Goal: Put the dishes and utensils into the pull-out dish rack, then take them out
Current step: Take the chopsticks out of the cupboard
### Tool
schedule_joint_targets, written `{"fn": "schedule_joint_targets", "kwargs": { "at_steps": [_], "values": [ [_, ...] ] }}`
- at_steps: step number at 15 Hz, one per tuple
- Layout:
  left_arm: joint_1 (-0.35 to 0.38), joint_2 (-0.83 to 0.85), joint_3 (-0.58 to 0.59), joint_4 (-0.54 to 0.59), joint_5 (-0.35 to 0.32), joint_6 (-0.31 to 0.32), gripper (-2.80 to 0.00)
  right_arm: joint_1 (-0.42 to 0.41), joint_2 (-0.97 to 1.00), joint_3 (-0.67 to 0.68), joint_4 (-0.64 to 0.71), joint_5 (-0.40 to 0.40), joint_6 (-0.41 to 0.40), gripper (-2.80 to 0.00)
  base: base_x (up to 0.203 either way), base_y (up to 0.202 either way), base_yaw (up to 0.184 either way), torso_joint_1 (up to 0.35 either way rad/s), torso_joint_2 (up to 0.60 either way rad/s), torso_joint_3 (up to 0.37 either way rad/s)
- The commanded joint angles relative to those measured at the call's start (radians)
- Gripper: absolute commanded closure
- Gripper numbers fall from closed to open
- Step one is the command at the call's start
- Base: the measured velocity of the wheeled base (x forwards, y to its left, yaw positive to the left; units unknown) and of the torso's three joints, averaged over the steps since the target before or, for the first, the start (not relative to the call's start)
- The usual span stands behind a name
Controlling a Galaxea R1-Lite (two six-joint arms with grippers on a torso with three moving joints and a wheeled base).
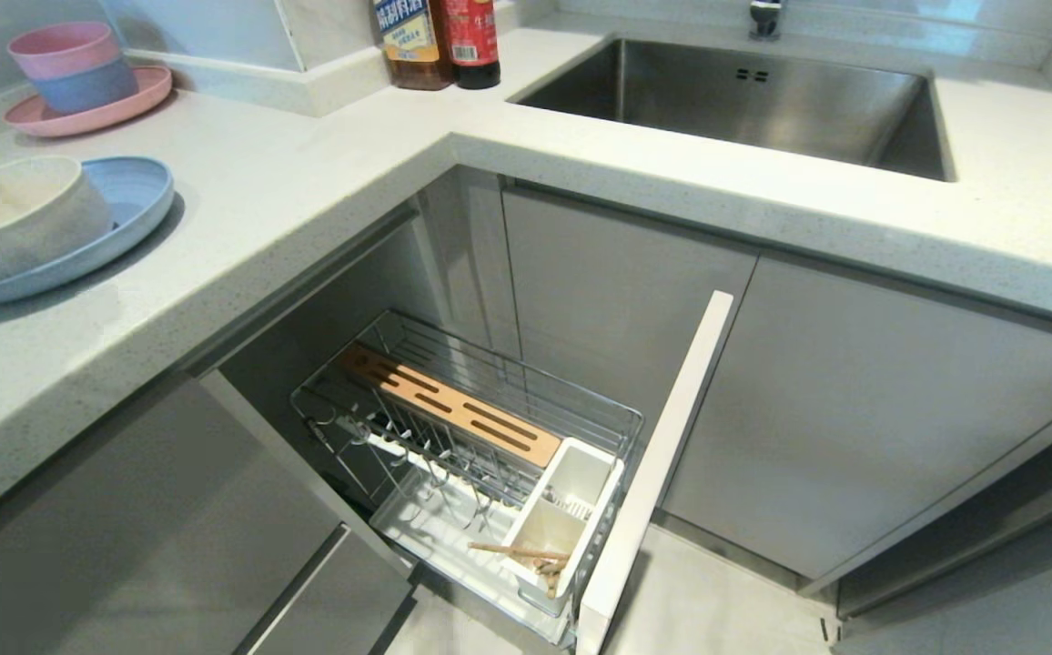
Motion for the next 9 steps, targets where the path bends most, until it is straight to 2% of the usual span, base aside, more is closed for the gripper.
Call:
{"fn": "schedule_joint_targets", "kwargs": {
  "at_steps": [1,4,8,9],
  "values": [
    [0.157,0.000,0.030,-0.020,0.030,-0.012,0.00,0.000,0.000,0.001,0.000,0.000,0.000,0.00,0.000,0.000,0.000,0.000,0.00,0.000],
    [0.331,-0.001,0.120,0.019,0.056,-0.019,0.00,0.000,0.000,0.002,0.000,0.000,0.000,0.00,0.000,0.000,0.000,0.000,0.00,0.000],
    [0.346,0.024,0.237,0.141,0.038,0.011,0.00,0.000,0.000,0.002,0.000,0.000,0.000,0.00,0.000,0.000,0.000,0.000,0.00,0.000],
    [0.346,0.034,0.253,0.143,-0.008,0.015,0.00,0.000,0.000,0.002,0.000,0.000,0.000,0.00,0.000,0.000,0.000,0.000,0.00,0.000]
  ]
}}
